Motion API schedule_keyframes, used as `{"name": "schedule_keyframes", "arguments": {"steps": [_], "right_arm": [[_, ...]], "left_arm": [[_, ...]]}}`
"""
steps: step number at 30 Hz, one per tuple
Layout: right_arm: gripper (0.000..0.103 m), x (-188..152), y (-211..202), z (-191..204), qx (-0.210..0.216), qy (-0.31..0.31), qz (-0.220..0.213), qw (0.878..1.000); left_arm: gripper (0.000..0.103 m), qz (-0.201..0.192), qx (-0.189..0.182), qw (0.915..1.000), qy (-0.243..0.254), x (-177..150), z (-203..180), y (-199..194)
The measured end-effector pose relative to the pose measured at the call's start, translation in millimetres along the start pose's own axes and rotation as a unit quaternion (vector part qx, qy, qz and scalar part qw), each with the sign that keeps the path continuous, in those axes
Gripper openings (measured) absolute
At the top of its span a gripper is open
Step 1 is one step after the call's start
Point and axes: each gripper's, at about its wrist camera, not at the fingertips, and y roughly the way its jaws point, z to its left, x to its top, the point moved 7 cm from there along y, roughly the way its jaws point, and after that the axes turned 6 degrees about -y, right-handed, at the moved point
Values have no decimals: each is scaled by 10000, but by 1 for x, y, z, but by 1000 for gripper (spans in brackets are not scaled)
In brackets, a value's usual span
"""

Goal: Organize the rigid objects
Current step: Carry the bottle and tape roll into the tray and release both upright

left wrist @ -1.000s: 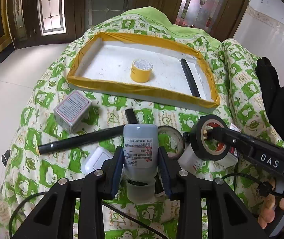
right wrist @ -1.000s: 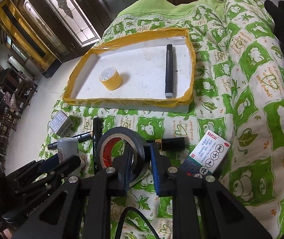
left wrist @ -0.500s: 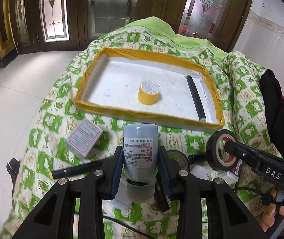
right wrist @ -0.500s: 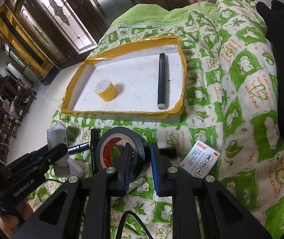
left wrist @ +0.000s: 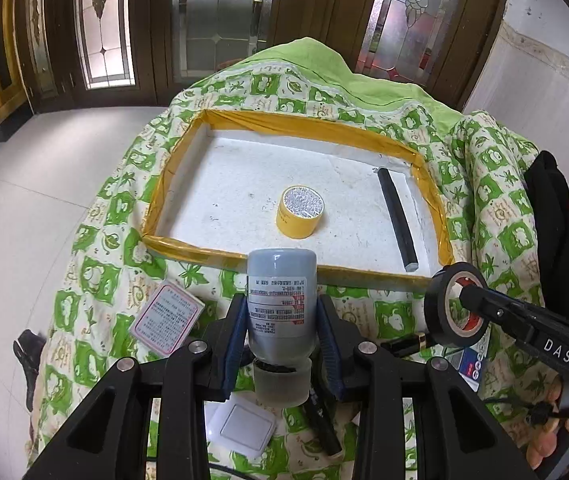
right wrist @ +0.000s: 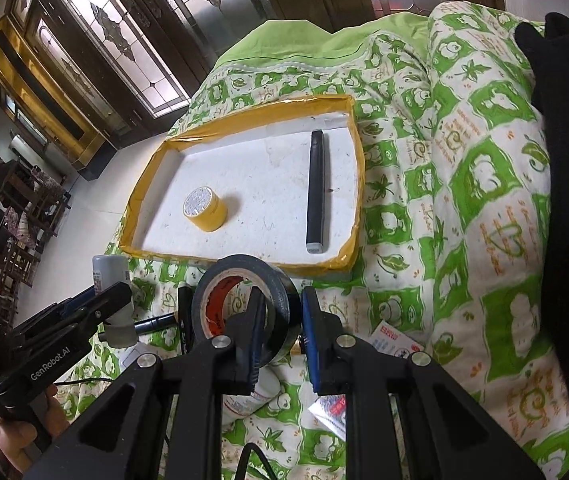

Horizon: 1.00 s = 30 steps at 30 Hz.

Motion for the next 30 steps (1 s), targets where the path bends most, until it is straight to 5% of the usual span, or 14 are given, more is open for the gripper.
{"name": "schedule_keyframes", "arguments": {"steps": [30], "right_arm": [[17, 56, 40, 0, -101, -50, 48, 9999]], "left_arm": [[36, -18, 145, 9998, -143, 74, 19, 39]]}}
